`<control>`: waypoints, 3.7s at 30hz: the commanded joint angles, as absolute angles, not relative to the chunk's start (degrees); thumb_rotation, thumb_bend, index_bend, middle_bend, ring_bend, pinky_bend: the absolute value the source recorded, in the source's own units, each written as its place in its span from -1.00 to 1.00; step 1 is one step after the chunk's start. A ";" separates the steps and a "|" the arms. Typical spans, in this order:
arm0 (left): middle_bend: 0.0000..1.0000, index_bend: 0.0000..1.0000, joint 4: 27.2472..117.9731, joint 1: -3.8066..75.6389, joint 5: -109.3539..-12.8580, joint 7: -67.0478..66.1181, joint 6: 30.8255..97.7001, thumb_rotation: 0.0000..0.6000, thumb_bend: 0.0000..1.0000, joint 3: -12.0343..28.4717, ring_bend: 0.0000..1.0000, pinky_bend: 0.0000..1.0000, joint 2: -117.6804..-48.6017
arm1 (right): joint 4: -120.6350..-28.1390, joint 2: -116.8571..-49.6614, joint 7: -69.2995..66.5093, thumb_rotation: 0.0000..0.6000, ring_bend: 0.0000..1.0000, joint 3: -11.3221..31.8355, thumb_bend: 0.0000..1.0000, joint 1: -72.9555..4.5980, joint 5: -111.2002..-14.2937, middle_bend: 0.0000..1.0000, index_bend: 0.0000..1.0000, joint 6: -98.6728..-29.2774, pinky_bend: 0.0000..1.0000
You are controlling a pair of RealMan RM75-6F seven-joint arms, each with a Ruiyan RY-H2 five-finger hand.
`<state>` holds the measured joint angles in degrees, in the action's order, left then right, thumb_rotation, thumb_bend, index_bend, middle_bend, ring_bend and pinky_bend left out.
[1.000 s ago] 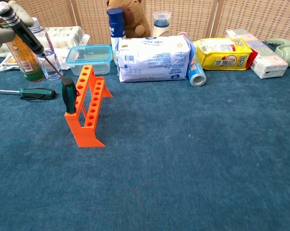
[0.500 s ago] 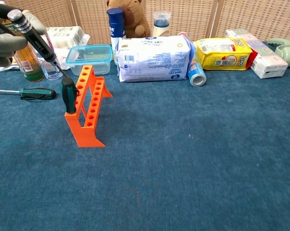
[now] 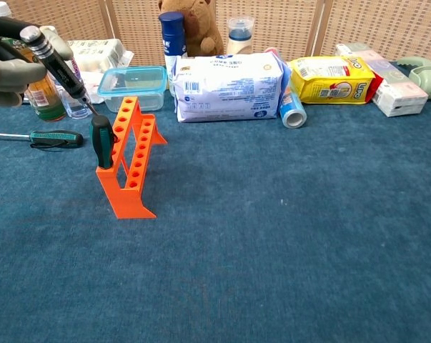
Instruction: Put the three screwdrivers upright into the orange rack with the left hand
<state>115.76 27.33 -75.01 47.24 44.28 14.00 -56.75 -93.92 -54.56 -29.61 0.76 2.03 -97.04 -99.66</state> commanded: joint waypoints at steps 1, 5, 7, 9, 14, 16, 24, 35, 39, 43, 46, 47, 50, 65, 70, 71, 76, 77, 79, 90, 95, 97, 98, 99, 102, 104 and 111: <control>0.95 0.00 115.16 27.75 -74.91 47.54 44.13 1.00 0.06 13.82 0.95 0.90 -57.11 | -93.91 -54.58 -29.64 1.00 -0.83 0.76 -0.92 2.03 -97.01 -0.69 -0.86 -99.62 -0.95; 0.96 0.00 114.56 28.18 -74.55 47.57 44.16 1.00 0.06 13.46 0.95 0.90 -57.73 | -93.87 -54.55 -29.73 1.00 -0.83 0.82 -0.92 2.00 -96.88 -0.69 -0.86 -99.56 -0.95; 0.96 0.00 114.24 28.42 -74.23 47.63 44.11 1.00 0.06 13.41 0.95 0.90 -57.97 | -93.84 -54.55 -29.76 1.00 -0.83 0.82 -0.92 1.99 -96.88 -0.69 -0.86 -99.54 -0.95; 0.95 0.00 113.83 28.75 -73.57 47.73 43.94 1.00 0.06 13.41 0.95 0.90 -58.27 | -93.87 -54.53 -29.84 1.00 -0.83 0.81 -0.92 1.97 -96.89 -0.69 -0.86 -99.50 -0.95; 0.96 0.00 112.31 30.35 -70.35 46.71 42.65 1.00 0.06 13.72 0.95 0.90 -59.47 | -93.92 -54.51 -29.88 1.00 -0.83 0.86 -0.92 2.00 -96.86 -0.69 -0.86 -99.59 -0.95; 0.95 0.00 111.66 31.17 -68.73 45.14 42.12 1.00 0.06 13.70 0.95 0.90 -60.04 | -93.95 -54.48 -29.88 1.00 -0.83 0.89 -0.92 2.01 -96.83 -0.69 -0.86 -99.63 -0.95; 0.95 0.00 110.10 34.56 -59.93 37.44 41.05 1.00 0.06 13.50 0.95 0.90 -62.36 | -93.89 -54.50 -30.04 1.00 -0.83 1.02 -0.92 1.95 -96.59 -0.69 -0.86 -99.53 -0.95; 0.95 0.00 109.60 37.56 -51.77 30.17 41.10 1.00 0.06 13.15 0.95 0.90 -64.06 | -93.96 -54.53 -29.98 1.00 -0.83 1.10 -0.92 1.86 -96.55 -0.69 -0.86 -99.39 -0.95; 0.96 0.00 109.73 38.73 -49.27 27.10 41.50 1.00 0.06 12.84 0.95 0.90 -64.47 | -94.04 -54.49 -30.06 1.00 -0.83 1.14 -0.92 1.86 -96.43 -0.69 -0.86 -99.35 -0.95; 0.95 0.00 109.77 39.56 -47.20 24.70 42.19 1.00 0.06 12.56 0.95 0.90 -65.11 | -94.13 -54.44 -30.09 1.00 -0.83 1.23 -0.92 1.83 -96.33 -0.69 -0.86 -99.34 -0.96; 0.96 0.00 110.02 39.92 -45.85 22.75 43.32 1.00 0.06 12.31 0.95 0.90 -65.70 | -94.14 -54.39 -30.14 1.00 -0.83 1.29 -0.92 1.90 -96.30 -0.69 -0.86 -99.52 -0.95; 0.96 0.00 110.07 39.97 -45.57 22.45 43.48 1.00 0.06 12.28 0.95 0.90 -65.79 | -94.15 -54.38 -30.19 1.00 -0.83 1.29 -0.92 1.91 -96.28 -0.69 -0.86 -99.53 -0.95; 0.96 0.00 110.20 40.07 -44.71 21.15 44.32 1.00 0.06 12.20 0.95 0.90 -66.17 | -94.16 -54.32 -30.34 1.00 -0.83 1.29 -0.92 1.95 -96.19 -0.69 -0.86 -99.52 -0.95; 0.94 0.00 111.45 40.07 -43.73 19.43 43.67 1.00 0.06 12.56 0.95 0.90 -66.15 | -94.30 -54.13 -30.55 1.00 -0.83 1.39 -0.92 2.08 -96.10 -0.69 -0.86 -99.71 -0.95; 0.94 0.00 111.75 39.67 -43.87 19.69 43.54 1.00 0.06 12.84 0.95 0.90 -65.94 | -94.30 -54.04 -30.80 1.00 -0.83 1.44 -0.92 2.17 -96.04 -0.69 -0.86 -99.86 -0.95; 0.94 0.00 111.86 39.51 -44.05 19.80 43.52 1.00 0.06 12.91 0.95 0.90 -65.81 | -94.29 -54.03 -30.87 1.00 -0.83 1.44 -0.92 2.17 -96.03 -0.69 -0.86 -99.87 -0.95; 0.94 0.00 112.57 38.40 -45.25 21.06 43.22 1.00 0.06 13.43 0.95 0.90 -65.03 | -94.33 -53.98 -30.90 1.00 -0.83 1.42 -0.92 2.20 -96.13 -0.69 -0.86 -99.90 -0.95; 0.94 0.00 112.59 38.22 -45.48 21.26 43.14 1.00 0.06 13.49 0.95 0.90 -64.90 | -94.33 -53.97 -30.94 1.00 -0.83 1.42 -0.92 2.22 -96.13 -0.69 -0.86 -99.91 -0.95; 0.94 0.00 112.49 37.84 -45.88 21.48 43.14 1.00 0.06 13.55 0.95 0.90 -64.63 | -94.33 -53.95 -30.92 1.00 -0.83 1.44 -0.92 2.24 -96.11 -0.69 -0.86 -99.94 -0.96; 0.93 0.00 110.48 37.26 -46.62 22.71 41.33 1.00 0.06 13.53 0.95 0.90 -65.40 | -94.44 -53.98 -30.72 1.00 -0.83 1.43 -0.92 2.26 -96.16 -0.69 -0.86 -99.89 -0.95; 0.91 -0.15 110.20 37.22 -47.54 22.74 40.82 1.00 0.04 13.68 0.95 0.90 -65.58 | -94.40 -54.02 -30.81 1.00 -0.83 1.46 -0.92 2.21 -96.05 -0.69 -0.86 -99.71 -0.95; 0.91 -0.24 110.32 37.04 -47.84 22.84 40.97 1.00 0.04 13.84 0.95 0.90 -65.42 | -94.40 -54.00 -30.90 1.00 -0.83 1.47 -0.92 2.22 -96.02 -0.69 -0.86 -99.72 -0.95; 0.91 -0.26 110.45 36.96 -48.00 22.81 41.05 1.00 0.04 13.91 0.95 0.90 -65.24 | -94.39 -53.97 -30.95 1.00 -0.83 1.48 -0.92 2.23 -96.02 -0.69 -0.86 -99.76 -0.95; 0.90 -0.28 110.59 36.92 -48.04 22.75 41.08 1.00 0.04 13.94 0.95 0.90 -65.05 | -94.38 -53.96 -30.99 1.00 -0.83 1.48 -0.92 2.26 -96.04 -0.69 -0.86 -99.81 -0.96; 0.90 -0.29 110.93 36.91 -47.95 22.35 41.32 1.00 0.04 14.01 0.95 0.90 -64.63 | -94.40 -53.94 -31.00 1.00 -0.83 1.45 -0.92 2.28 -96.12 -0.69 -0.86 -99.86 -0.95; 0.90 -0.29 111.01 37.02 -47.70 22.02 41.39 1.00 0.04 13.99 0.95 0.90 -64.54 | -94.44 -53.93 -30.91 1.00 -0.83 1.40 -0.92 2.29 -96.24 -0.69 -0.86 -99.84 -0.95; 0.90 -0.34 111.31 37.33 -47.38 21.76 41.10 1.00 0.04 14.16 0.95 0.90 -64.58 | -94.48 -53.93 -30.92 1.00 -0.83 1.47 -0.92 2.29 -96.05 -0.68 -0.86 -99.78 -0.95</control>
<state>111.26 37.33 -47.34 21.76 41.11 14.14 -64.62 -94.48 -53.93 -30.93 1.47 2.29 -96.05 -99.78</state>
